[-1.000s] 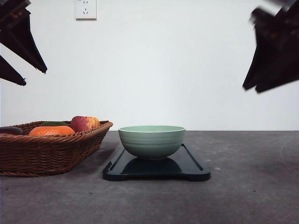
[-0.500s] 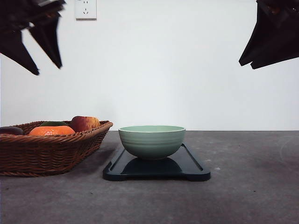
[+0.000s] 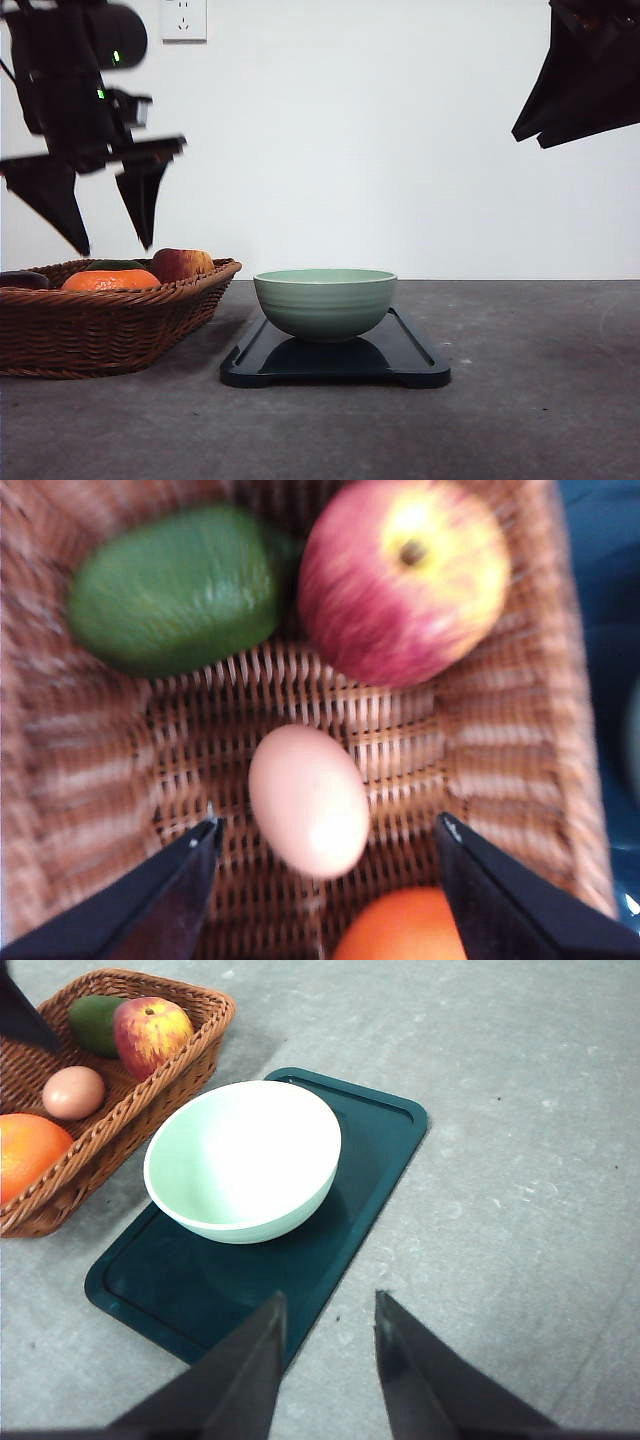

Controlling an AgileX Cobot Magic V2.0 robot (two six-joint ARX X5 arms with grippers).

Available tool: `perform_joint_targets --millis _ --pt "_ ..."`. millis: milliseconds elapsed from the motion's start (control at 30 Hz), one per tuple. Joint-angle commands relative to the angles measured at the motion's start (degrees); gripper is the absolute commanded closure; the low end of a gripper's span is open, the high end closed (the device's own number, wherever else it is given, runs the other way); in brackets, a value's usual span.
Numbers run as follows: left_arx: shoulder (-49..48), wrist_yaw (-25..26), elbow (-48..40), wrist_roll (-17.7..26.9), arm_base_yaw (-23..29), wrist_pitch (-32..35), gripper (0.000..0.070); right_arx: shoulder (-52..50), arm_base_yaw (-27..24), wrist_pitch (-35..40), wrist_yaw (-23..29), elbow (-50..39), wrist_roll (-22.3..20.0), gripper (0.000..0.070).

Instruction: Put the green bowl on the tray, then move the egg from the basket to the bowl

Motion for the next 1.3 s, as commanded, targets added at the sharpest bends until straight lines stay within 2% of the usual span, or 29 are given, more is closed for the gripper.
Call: perform_joint_targets --millis 0,300,1267 --pt "2.0 -0.3 1.5 -0.9 -0.2 1.1 0.0263 0.4 0.3 0.4 0.0 0.2 -0.3 0.0526" --pt "7.5 -0.5 1.5 -1.5 -0.2 1.9 0.0264 0.4 0.3 0.2 0.0 0.2 -0.3 0.0526" --pt "9.1 -1.7 1.5 -1.5 0.0 3.4 0.0268 0.4 0.3 0.2 0.1 0.2 -0.3 0.0526"
